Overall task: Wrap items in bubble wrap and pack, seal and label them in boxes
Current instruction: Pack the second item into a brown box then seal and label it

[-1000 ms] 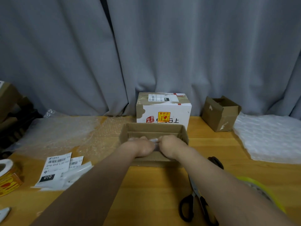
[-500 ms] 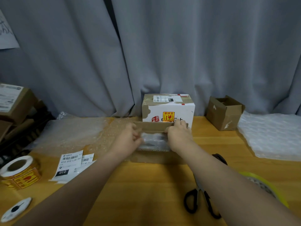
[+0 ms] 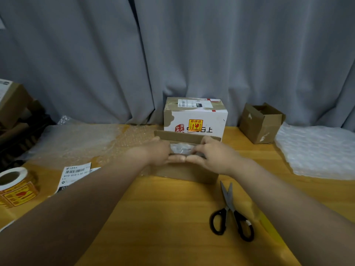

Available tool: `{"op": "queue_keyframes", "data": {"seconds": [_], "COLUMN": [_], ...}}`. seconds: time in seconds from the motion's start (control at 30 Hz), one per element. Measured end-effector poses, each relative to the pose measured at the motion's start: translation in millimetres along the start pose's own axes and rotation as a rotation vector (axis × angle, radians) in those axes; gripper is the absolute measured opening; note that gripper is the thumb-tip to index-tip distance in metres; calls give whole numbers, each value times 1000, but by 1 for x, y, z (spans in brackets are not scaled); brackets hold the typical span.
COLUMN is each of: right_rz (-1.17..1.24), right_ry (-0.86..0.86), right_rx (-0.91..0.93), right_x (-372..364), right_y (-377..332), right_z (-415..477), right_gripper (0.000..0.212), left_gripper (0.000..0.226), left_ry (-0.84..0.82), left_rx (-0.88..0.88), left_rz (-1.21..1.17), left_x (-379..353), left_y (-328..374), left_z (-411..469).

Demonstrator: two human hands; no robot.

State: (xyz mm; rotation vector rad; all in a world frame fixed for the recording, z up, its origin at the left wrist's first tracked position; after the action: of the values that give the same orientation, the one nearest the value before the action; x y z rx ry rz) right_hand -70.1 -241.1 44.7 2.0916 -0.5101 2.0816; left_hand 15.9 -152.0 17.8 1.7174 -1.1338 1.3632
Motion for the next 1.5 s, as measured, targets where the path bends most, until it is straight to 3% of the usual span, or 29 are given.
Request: {"op": "queue_keyframes", "data": {"seconds": [0.07,0.13,0.17,0.23,0.3,0.33,0.4,0.47,0.53,0.63,0.8,1.03,1.2,1.5], "right_rz": [58,22,-3,-80,-91,-70,-25,11,51,139,264,199,159,242], "right_ry": [81,204,267,365,364,318,239,284,343,281,24,-51,-106,100], "right_rx": [-23,-24,-38,-76,-137,-166,-164,-107,-97,-112,-83,-6,32,-145], "right_x": [2,6,6,3,-1,-5,-14,-14,-15,-25,-45,-45,-43,-21], "right_y": [1,1,4,9,17,21,26,24,23,28,37,54,58,56], "right_z": [7,9,10,11,16,21,27,24,18,20,15,4,-11,-45], "right_gripper": [46,36,40,64,80,82,70,46,39,46,75,63,64,61], "left_gripper": [52,39,41,66,86,85,67,47,51,80,91,82,75,71], "left_ry": [200,502,628,738,674,616,506,457,371,218,50,141,170,197], "left_rx": [-24,-12,-13,18,50,37,-73,-186,-200,-164,-105,-147,-58,162], "left_rz": [-92,-126,-52,127,130,111,40,-120,-255,-155,33,282,381,296], "left_x": [17,35,39,36,29,25,18,9,-5,-16,-20,19,27,10], "left_y": [-3,-8,-8,-9,-13,-14,-9,-3,-3,-8,-17,19,48,41], "left_z": [5,-3,-10,-14,-7,-1,10,14,13,12,24,19,-2,-56]}}
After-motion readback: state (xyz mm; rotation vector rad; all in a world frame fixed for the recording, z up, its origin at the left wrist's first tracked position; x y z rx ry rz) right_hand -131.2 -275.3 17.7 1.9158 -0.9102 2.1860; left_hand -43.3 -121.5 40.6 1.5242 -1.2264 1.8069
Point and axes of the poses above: each hand's wrist, its own z-axis towards the middle knuckle, its own x-axis out of the back of the hand, y = z × x, the point moved 9 cm from there along z, towards the middle knuckle, and after that the axes turned 11 degrees about -x, right-handed, at the moved point
